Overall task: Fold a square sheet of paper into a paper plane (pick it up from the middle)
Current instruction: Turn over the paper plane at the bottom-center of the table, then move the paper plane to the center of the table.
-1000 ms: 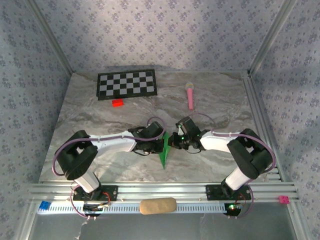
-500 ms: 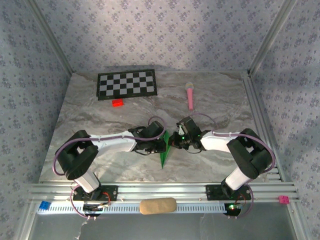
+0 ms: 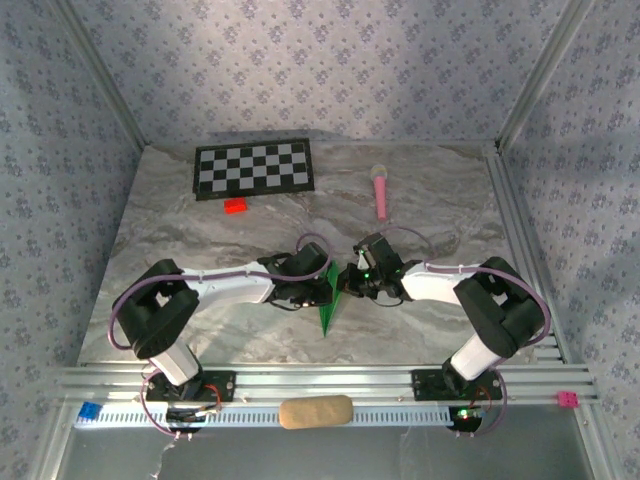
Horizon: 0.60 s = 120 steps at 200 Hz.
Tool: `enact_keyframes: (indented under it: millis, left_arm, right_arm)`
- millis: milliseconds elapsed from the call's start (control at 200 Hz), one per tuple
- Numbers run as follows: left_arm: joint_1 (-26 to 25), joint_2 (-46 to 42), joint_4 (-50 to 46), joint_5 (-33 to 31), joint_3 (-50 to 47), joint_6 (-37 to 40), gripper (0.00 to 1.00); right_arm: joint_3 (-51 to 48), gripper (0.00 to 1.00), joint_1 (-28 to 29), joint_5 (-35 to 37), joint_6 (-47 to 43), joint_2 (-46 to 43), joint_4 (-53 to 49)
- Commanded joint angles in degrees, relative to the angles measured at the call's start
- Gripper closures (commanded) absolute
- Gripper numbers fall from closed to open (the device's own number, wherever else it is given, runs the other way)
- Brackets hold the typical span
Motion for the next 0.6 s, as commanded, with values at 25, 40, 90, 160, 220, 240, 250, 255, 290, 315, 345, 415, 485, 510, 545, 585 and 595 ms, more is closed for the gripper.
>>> enact_keyframes:
  millis: [25, 40, 90, 160, 220, 240, 250, 255, 290, 315, 345, 415, 485, 510, 545, 585, 595]
  left_arm:
    - [0.4, 0.7, -1.5, 0.1, 0.2, 0.2, 0.78]
    - [0.3, 0.8, -1.4, 0.1, 0.1, 0.2, 0.78]
    - [0.3, 0.9, -1.2, 0.4, 0.1, 0.1, 0.79]
    - [0.2, 1.2, -1.2, 0.4, 0.1, 0.1, 0.79]
    - [0.2, 1.3, -0.9, 0.7, 0.1, -0.2, 0.79]
    - [0.2, 1.3, -0.7, 0.8, 0.1, -0.2, 0.79]
    - [0.2, 1.3, -0.7, 0.9, 0.1, -0.2, 0.79]
    - [0.2, 1.4, -0.7, 0.9, 0.1, -0.2, 0.79]
    - [0.1, 1.4, -0.5, 1.0, 0.2, -0.3, 0.79]
    - [0.1, 1.6, -0.5, 1.0, 0.2, -0.3, 0.79]
    - [0.1, 1.8, -0.6, 1.0, 0.4, -0.3, 0.79]
    - [0.0, 2.4, -0.7, 1.3, 0.6, -0.3, 0.79]
    - [-0.1, 2.8, -0.7, 1.3, 0.6, -0.3, 0.79]
    - [-0.2, 2.9, -0.7, 1.3, 0.7, -0.3, 0.79]
    - [-0.2, 2.9, -0.6, 1.3, 0.6, -0.3, 0.79]
    - [-0.2, 2.9, -0.5, 1.3, 0.8, -0.3, 0.79]
    - [-0.2, 2.9, -0.4, 1.3, 0.8, -0.4, 0.79]
  right_arm:
    - [-0.5, 0.92, -0.4, -0.4, 0.7, 1.0, -0.4]
    - [-0.5, 0.92, -0.3, -0.4, 0.7, 1.0, -0.4]
    - [-0.5, 0.92, -0.4, -0.3, 0.7, 1.0, -0.5]
    - [-0.5, 0.92, -0.5, -0.3, 0.7, 0.9, -0.4]
    - [-0.6, 0.93, -0.5, -0.4, 0.7, 0.9, -0.4]
    - [-0.7, 0.93, -0.4, -0.5, 0.7, 0.8, -0.4]
    - [-0.7, 0.93, -0.4, -0.5, 0.7, 0.8, -0.3]
    - [-0.7, 0.93, -0.4, -0.5, 0.7, 0.8, -0.3]
    - [-0.8, 0.93, -0.5, -0.6, 0.7, 0.8, -0.1]
    - [-0.9, 0.93, -0.5, -0.5, 0.8, 0.8, -0.1]
    - [-1.0, 0.93, -0.5, -0.5, 0.8, 0.8, 0.0]
    - [-1.0, 0.93, -0.5, -0.6, 0.8, 0.9, 0.0]
    - [-1.1, 0.93, -0.6, -0.6, 0.8, 0.9, 0.1]
    - [-1.2, 0.93, -0.6, -0.6, 0.8, 0.8, 0.1]
    - [-1.2, 0.93, -0.6, -0.6, 0.7, 0.8, 0.1]
    - [-1.2, 0.93, -0.6, -0.7, 0.8, 0.8, 0.1]
    - [-1.2, 0.93, -0.6, -0.7, 0.8, 0.8, 0.1]
